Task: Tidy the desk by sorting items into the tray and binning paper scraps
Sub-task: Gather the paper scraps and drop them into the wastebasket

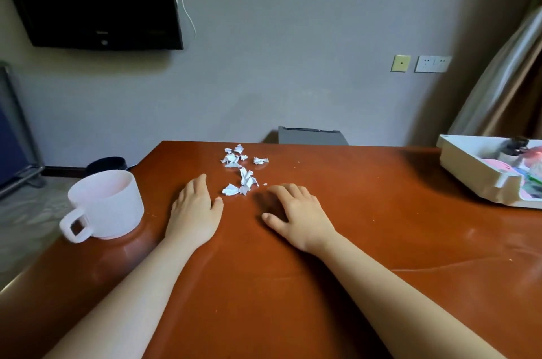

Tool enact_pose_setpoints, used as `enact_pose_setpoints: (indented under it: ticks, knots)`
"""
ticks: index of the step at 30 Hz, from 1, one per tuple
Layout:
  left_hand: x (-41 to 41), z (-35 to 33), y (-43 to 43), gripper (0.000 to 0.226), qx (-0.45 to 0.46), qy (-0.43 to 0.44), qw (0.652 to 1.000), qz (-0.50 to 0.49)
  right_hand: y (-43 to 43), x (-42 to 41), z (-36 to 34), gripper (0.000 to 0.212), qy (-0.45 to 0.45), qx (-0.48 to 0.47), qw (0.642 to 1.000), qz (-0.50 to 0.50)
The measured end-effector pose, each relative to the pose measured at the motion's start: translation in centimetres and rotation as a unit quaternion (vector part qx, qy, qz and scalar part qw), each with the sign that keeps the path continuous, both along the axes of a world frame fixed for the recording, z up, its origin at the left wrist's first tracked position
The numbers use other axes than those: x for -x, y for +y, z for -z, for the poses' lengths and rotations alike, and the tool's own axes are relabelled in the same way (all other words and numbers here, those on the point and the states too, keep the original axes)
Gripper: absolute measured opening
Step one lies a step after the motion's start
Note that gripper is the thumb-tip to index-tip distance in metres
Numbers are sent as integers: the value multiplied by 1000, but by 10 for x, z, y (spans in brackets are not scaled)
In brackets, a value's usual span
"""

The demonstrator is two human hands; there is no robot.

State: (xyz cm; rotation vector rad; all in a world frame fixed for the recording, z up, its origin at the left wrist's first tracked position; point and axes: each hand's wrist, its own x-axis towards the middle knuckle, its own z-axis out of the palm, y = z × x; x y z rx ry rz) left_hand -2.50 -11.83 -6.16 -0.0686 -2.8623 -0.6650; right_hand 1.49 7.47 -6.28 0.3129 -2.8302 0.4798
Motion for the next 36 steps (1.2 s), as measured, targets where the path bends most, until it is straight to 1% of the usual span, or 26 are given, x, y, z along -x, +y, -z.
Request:
enact_pose_setpoints:
  ticks: [3,6,8,10,13,17,19,23,26,29,32,36]
  knots:
    - [22,3,-2,64,56,-32,998,-21,-17,28,0,55,22,-3,1000,-19]
    - [41,4,-3,63,85,-49,995,-5,-32,53,-1,54,23,-13,997,-72]
    - [53,4,-4,62,94,-59,994,10,-40,66,-1,49,12,-19,993,-113]
    - [64,3,-4,61,102,-65,992,26,-43,78,0,38,10,-10,991,-133]
    - [79,2,-2,61,102,-67,991,49,-40,91,1,21,40,5,990,-133]
    - [99,2,3,67,97,-60,992,59,-32,108,4,15,60,30,995,-75]
    - [107,2,6,71,90,-54,993,58,-30,116,5,22,53,41,997,-39]
    - [127,4,10,76,70,-37,994,72,-27,131,4,54,-3,31,999,16]
    - [143,4,14,76,41,-15,994,104,-26,141,3,61,-41,28,999,17]
    - [155,2,19,71,8,2,989,149,-25,149,2,56,-42,28,999,4]
    - [166,0,23,63,14,1,985,172,-25,155,3,44,-20,38,999,-12]
    - [177,-2,30,38,47,-10,978,204,-22,164,4,33,-4,49,999,-13]
